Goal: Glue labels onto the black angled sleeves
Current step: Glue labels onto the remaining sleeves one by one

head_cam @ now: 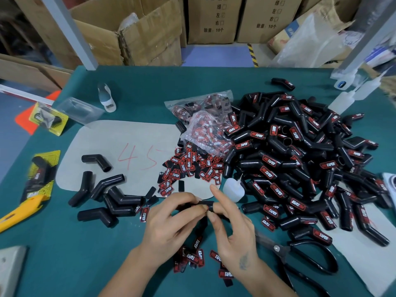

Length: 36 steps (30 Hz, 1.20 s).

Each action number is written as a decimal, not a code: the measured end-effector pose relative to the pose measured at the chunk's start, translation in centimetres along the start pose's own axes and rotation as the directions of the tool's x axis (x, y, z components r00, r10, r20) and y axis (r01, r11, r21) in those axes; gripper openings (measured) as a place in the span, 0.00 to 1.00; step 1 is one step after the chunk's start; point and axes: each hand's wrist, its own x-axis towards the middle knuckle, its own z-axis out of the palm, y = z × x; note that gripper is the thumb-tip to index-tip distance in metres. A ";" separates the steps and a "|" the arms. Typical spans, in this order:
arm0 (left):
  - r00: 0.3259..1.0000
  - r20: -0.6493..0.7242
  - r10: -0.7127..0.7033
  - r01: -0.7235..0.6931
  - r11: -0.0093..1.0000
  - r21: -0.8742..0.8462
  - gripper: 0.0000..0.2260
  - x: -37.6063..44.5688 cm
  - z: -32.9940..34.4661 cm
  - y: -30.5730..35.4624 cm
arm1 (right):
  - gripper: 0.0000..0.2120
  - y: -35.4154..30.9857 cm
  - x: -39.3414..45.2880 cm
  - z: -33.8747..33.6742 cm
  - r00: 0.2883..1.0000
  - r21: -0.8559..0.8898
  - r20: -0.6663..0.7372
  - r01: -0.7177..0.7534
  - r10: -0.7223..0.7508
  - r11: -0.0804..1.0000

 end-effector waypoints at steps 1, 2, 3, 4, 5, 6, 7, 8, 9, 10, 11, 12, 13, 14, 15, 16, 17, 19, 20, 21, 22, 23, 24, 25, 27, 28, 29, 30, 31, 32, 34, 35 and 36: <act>1.000 0.004 0.001 -0.001 1.000 -0.003 0.06 0.0 0.0 0.0 | 0.32 0.0 0.0 0.0 1.000 -0.007 0.002 0.008 -0.008 1.000; 1.000 0.008 0.002 -0.002 1.000 -0.005 0.06 0.0 -0.1 0.1 | 0.32 0.0 0.0 0.0 1.000 -0.013 0.003 0.014 -0.014 1.000; 1.000 0.012 0.001 -0.001 1.000 -0.007 0.06 0.1 -0.1 0.1 | 0.33 0.0 0.0 0.0 1.000 -0.016 0.003 0.018 -0.018 1.000; 1.000 0.016 -0.001 0.001 1.000 -0.009 0.06 0.1 -0.2 0.1 | 0.32 0.0 0.0 0.0 1.000 -0.019 0.001 0.018 -0.018 1.000; 1.000 0.018 -0.001 0.002 1.000 -0.010 0.05 0.1 -0.2 0.1 | 0.32 0.1 0.0 0.0 1.000 -0.023 -0.001 0.017 -0.017 1.000; 1.000 0.021 -0.001 0.001 1.000 -0.010 0.05 0.1 -0.2 0.1 | 0.31 0.1 0.1 0.0 1.000 -0.025 -0.004 0.017 -0.017 1.000; 1.000 0.023 0.000 0.000 1.000 -0.009 0.05 0.1 -0.2 0.2 | 0.30 0.1 0.1 0.1 1.000 -0.027 -0.006 0.019 -0.019 0.999; 1.000 0.024 0.000 0.000 1.000 -0.009 0.05 0.2 -0.2 0.2 | 0.30 0.2 0.1 0.1 1.000 -0.028 -0.006 0.019 -0.019 0.999; 1.000 0.023 0.001 -0.001 1.000 -0.010 0.05 0.2 -0.2 0.2 | 0.30 0.1 0.1 0.1 1.000 -0.026 -0.005 0.019 -0.019 0.999; 1.000 0.022 0.002 -0.001 1.000 -0.010 0.05 0.3 -0.2 0.2 | 0.31 0.1 0.1 0.1 1.000 -0.020 -0.004 0.018 -0.019 1.000; 1.000 0.022 0.001 0.000 1.000 -0.009 0.05 0.3 -0.3 0.3 | 0.32 0.1 0.1 0.1 1.000 -0.008 -0.003 0.016 -0.016 1.000; 1.000 0.023 -0.003 0.003 1.000 -0.008 0.04 0.4 -0.3 0.4 | 0.32 0.2 0.1 0.1 1.000 0.003 0.000 0.013 -0.013 1.000; 1.000 0.023 -0.011 0.011 1.000 -0.012 0.04 0.4 -0.4 0.6 | 0.32 0.2 0.1 0.1 1.000 0.013 0.002 0.013 -0.013 1.000; 0.999 0.020 -0.030 0.031 0.999 -0.028 0.03 0.5 -0.3 0.8 | 0.32 0.3 0.0 0.1 1.000 0.029 0.003 0.009 -0.010 1.000; 0.998 0.011 -0.063 0.063 0.996 -0.061 0.03 0.5 -0.3 1.1 | 0.31 0.2 -0.1 0.1 1.000 0.059 0.002 -0.013 0.013 0.998; 0.995 -0.003 -0.103 0.102 0.989 -0.106 0.03 0.6 -0.2 1.3 | 0.31 0.2 -0.2 0.1 0.998 0.105 0.001 -0.057 0.057 0.993; 0.990 -0.018 -0.140 0.136 0.979 -0.151 0.03 0.7 -0.1 1.5 | 0.30 0.2 -0.4 0.2 0.994 0.155 0.004 -0.111 0.112 0.982; 0.982 -0.050 -0.184 0.170 0.963 -0.210 0.03 0.9 -0.1 1.9 | 0.28 0.0 -0.6 0.2 0.983 0.226 0.013 -0.182 0.184 0.957; 0.980 -0.067 -0.189 0.170 0.960 -0.224 0.03 0.9 0.0 2.0 | 0.28 -0.1 -0.6 0.2 0.980 0.248 0.011 -0.193 0.197 0.949; 0.978 -0.089 -0.189 0.164 0.959 -0.232 0.04 0.8 0.0 2.1 | 0.28 -0.2 -0.6 0.2 0.979 0.268 0.007 -0.200 0.206 0.942; 0.976 -0.111 -0.187 0.157 0.958 -0.239 0.04 0.8 0.1 2.1 | 0.28 -0.4 -0.5 0.2 0.977 0.288 0.005 -0.206 0.213 0.935; 0.974 -0.131 -0.184 0.148 0.959 -0.243 0.05 0.7 0.1 2.2 | 0.28 -0.6 -0.3 0.3 0.976 0.308 0.004 -0.207 0.217 0.929; 0.974 -0.146 -0.176 0.137 0.960 -0.244 0.06 0.7 0.2 2.1 | 0.28 -0.8 -0.2 0.3 0.976 0.331 0.007 -0.208 0.218 0.920; 0.974 -0.155 -0.165 0.125 0.963 -0.241 0.07 0.7 0.3 2.1 | 0.28 -0.9 -0.2 0.3 0.975 0.358 0.016 -0.212 0.221 0.909; 0.976 -0.163 -0.148 0.108 0.966 -0.234 0.09 0.6 0.4 2.0 | 0.28 -1.1 -0.1 0.3 0.970 0.405 0.042 -0.237 0.241 0.883; 0.976 -0.163 -0.141 0.101 0.967 -0.234 0.10 0.6 0.4 1.9 | 0.28 -1.1 0.0 0.2 0.966 0.415 0.047 -0.250 0.253 0.875; 0.977 -0.162 -0.136 0.096 0.967 -0.235 0.10 0.5 0.4 1.9 | 0.29 -1.1 0.0 0.2 0.963 0.418 0.048 -0.261 0.265 0.870; 0.978 -0.160 -0.133 0.093 0.968 -0.235 0.11 0.5 0.4 1.8 | 0.29 -1.0 0.1 0.1 0.959 0.422 0.051 -0.274 0.279 0.865; 0.978 -0.162 -0.133 0.093 0.968 -0.235 0.11 0.4 0.4 1.7 | 0.29 -1.0 0.1 0.1 0.955 0.428 0.056 -0.287 0.292 0.857; 0.976 -0.164 -0.140 0.099 0.967 -0.237 0.11 0.4 0.4 1.6 | 0.28 -0.9 0.1 0.1 0.951 0.432 0.061 -0.298 0.302 0.851; 0.974 -0.166 -0.152 0.109 0.964 -0.242 0.12 0.4 0.4 1.5 | 0.28 -0.9 0.1 0.0 0.948 0.429 0.065 -0.308 0.311 0.849; 0.974 -0.166 -0.152 0.108 0.963 -0.245 0.12 0.4 0.4 1.5 | 0.28 -0.9 0.1 -0.1 0.947 0.430 0.068 -0.312 0.314 0.847; 0.974 -0.168 -0.152 0.107 0.962 -0.250 0.12 0.4 0.4 1.5 | 0.28 -0.9 0.2 -0.2 0.945 0.437 0.073 -0.318 0.319 0.842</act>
